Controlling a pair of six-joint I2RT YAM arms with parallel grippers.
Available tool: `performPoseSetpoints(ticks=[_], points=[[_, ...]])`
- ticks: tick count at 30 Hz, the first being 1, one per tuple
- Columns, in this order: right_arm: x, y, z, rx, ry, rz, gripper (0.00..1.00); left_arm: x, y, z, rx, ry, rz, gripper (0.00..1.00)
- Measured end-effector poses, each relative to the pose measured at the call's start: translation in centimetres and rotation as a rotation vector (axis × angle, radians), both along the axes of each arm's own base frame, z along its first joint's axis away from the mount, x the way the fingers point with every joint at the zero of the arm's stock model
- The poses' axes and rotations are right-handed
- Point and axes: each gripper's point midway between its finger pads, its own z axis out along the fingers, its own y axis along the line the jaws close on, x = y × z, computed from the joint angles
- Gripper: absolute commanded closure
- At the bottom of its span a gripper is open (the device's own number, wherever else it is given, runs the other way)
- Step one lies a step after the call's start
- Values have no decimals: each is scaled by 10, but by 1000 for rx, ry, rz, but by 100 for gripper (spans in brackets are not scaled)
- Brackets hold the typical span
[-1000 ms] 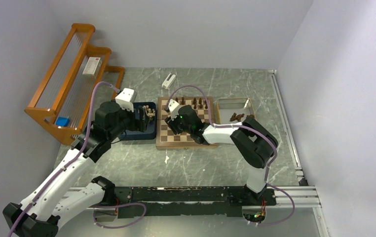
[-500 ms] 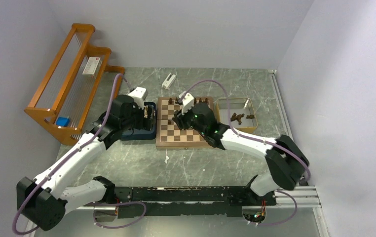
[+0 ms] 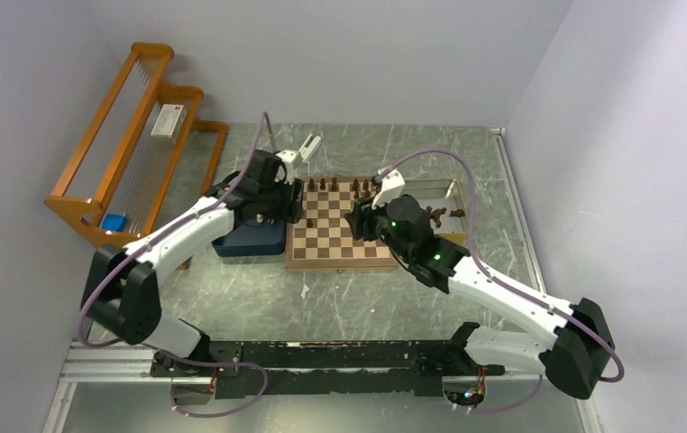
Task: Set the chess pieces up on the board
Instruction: Move the chess piece to the chessboard.
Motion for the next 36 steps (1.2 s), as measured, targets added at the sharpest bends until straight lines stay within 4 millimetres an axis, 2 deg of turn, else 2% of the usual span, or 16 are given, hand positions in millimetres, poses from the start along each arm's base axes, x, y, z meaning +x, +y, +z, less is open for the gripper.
performPoseSetpoints(ticks=[3, 8, 13, 18, 27, 31, 36], points=[[-3, -14, 6, 10, -5, -50, 47, 6, -9, -16, 25, 37, -11, 43], [-11, -33, 9, 19, -20, -93, 46, 5, -27, -30, 48, 63, -44, 47], [-13, -40, 6, 6, -15, -112, 46, 6, -42, -46, 70, 86, -63, 53], [-13, -43, 6, 8, -18, -122, 46, 13, -42, -66, 117, 113, -39, 58], [-18, -52, 8, 33, -30, -145, 45, 21, -41, -85, 158, 112, -15, 68], [-19, -56, 10, 41, -40, -158, 45, 25, -40, -88, 165, 104, -5, 71], [-19, -59, 3, 31, -38, -171, 45, 33, -43, -85, 170, 80, 6, 79]])
